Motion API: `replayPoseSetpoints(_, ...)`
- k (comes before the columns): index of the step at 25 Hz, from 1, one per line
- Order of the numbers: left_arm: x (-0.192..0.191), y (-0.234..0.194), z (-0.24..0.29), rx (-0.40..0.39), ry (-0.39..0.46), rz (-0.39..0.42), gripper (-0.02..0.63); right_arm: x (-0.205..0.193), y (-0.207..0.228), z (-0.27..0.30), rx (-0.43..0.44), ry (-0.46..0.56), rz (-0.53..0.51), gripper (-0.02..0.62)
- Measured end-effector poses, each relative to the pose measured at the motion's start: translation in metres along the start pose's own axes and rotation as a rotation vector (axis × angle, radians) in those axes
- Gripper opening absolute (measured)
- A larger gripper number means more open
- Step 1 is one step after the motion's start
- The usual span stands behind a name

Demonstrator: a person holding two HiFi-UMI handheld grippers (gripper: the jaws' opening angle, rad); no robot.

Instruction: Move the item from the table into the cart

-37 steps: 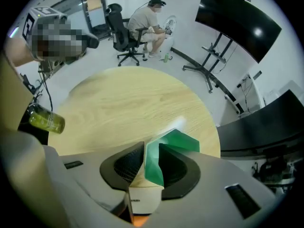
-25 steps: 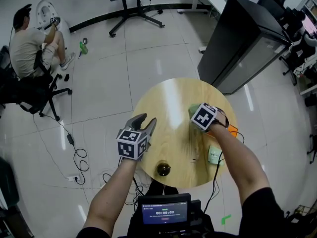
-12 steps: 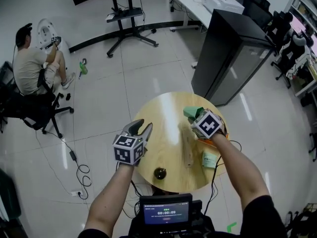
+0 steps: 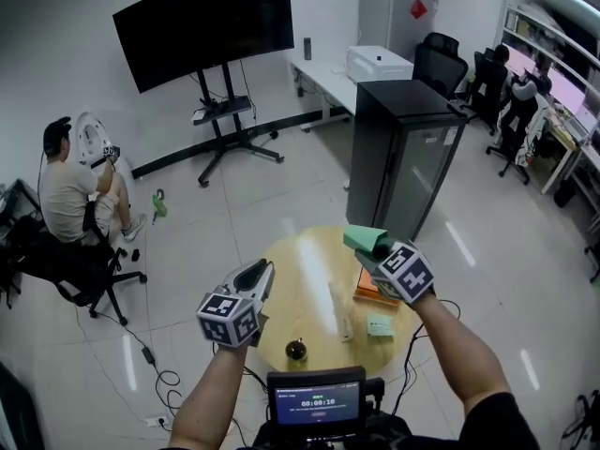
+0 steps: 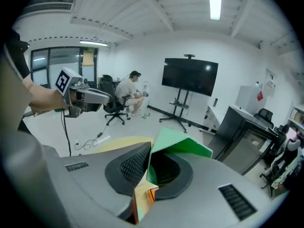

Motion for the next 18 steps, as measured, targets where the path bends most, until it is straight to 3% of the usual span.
replayPoseSetpoints(3,0.029,0.062,-0.038,-0.006,0.041,0.039,0.040,-0.015,-0.018,-0.083,-0.027,0.073,0.009,0.000)
replayPoseSetpoints(8,0.044,0.144,-0.076,-0.044,0.123,0.059,0.005,-0.041,-0.042,-0.193,-0.080,0.232,0.053,0.000)
replayPoseSetpoints(18,0.068,0.292,-0.085,-0.174,0.167,0.113,0.000,-0.104,-0.054,-0.352,-0.177,0.382,0.151,0.000)
Point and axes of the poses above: the fingertips, and each gripper's own axes: z forward along the fingers, y to its right, x out of its top, the point moved 4 cm from there along -z, backward along the fingers, and after that the axes turned 7 degrees about z, right-handed, at the moved point
